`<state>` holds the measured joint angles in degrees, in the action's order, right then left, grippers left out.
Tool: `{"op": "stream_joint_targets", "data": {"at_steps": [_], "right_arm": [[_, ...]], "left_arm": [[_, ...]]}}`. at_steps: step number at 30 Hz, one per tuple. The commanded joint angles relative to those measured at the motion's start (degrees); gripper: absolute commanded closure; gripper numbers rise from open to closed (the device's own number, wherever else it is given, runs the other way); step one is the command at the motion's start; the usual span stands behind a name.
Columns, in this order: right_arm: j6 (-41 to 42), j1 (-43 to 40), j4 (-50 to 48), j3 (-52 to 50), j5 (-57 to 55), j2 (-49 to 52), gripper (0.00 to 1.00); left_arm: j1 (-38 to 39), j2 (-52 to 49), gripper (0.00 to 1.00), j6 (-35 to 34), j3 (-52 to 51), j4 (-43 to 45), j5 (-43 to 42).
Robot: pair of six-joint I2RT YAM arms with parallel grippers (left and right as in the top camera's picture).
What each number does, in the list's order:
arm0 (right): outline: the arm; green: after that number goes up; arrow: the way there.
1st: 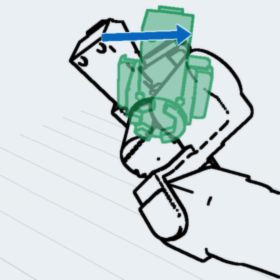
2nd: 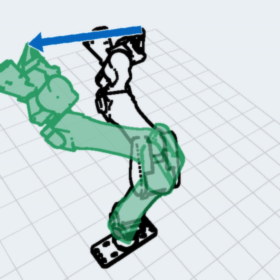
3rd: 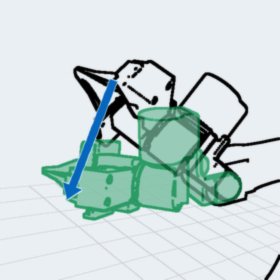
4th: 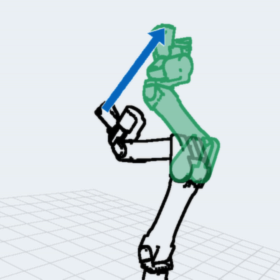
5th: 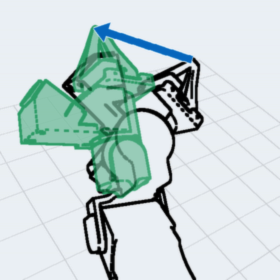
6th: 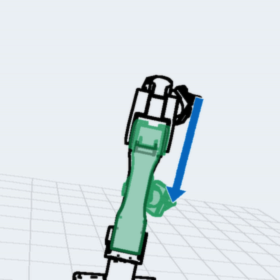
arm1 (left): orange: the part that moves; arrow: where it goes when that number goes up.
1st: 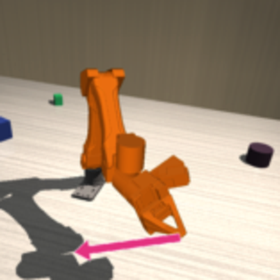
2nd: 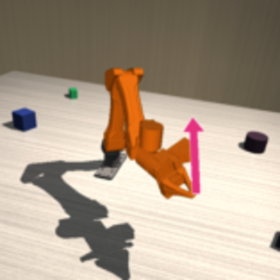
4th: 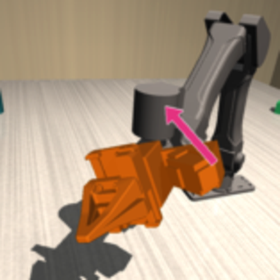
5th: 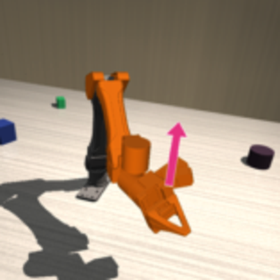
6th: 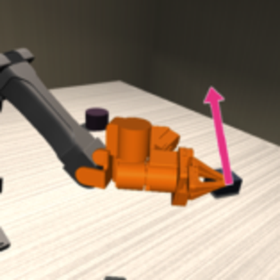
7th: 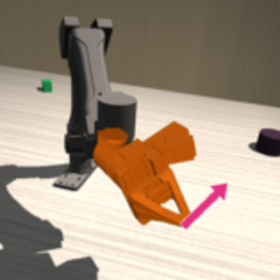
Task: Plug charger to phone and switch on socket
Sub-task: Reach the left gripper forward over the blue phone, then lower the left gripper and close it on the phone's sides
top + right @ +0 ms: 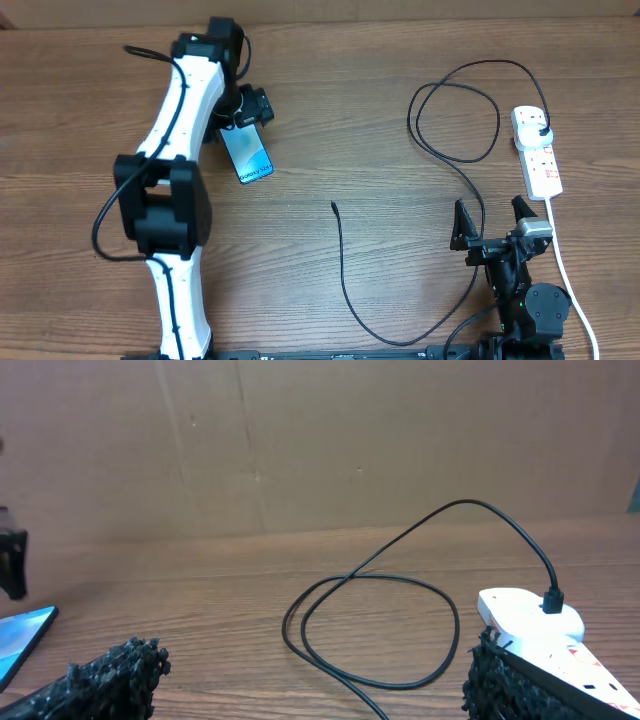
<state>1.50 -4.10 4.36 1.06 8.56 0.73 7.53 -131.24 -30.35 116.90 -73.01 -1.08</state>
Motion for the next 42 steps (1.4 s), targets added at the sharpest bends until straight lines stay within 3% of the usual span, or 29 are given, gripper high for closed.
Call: {"op": "stream_joint_targets", "data": {"at_steps": [1, 42], "right_arm": [[0.24, 0.28, -0.22, -0.61, -0.59, -0.57, 0.0], [0.22, 0.28, -0.22, -0.61, -0.61, -0.57, 0.0]], "left_arm": [[0.13, -1.64, 0.0, -2.05, 1.38, 0.85, -0.59], [-0.07, -2.23, 0.0, -1.99, -5.22, 5.75, 1.7]]}}
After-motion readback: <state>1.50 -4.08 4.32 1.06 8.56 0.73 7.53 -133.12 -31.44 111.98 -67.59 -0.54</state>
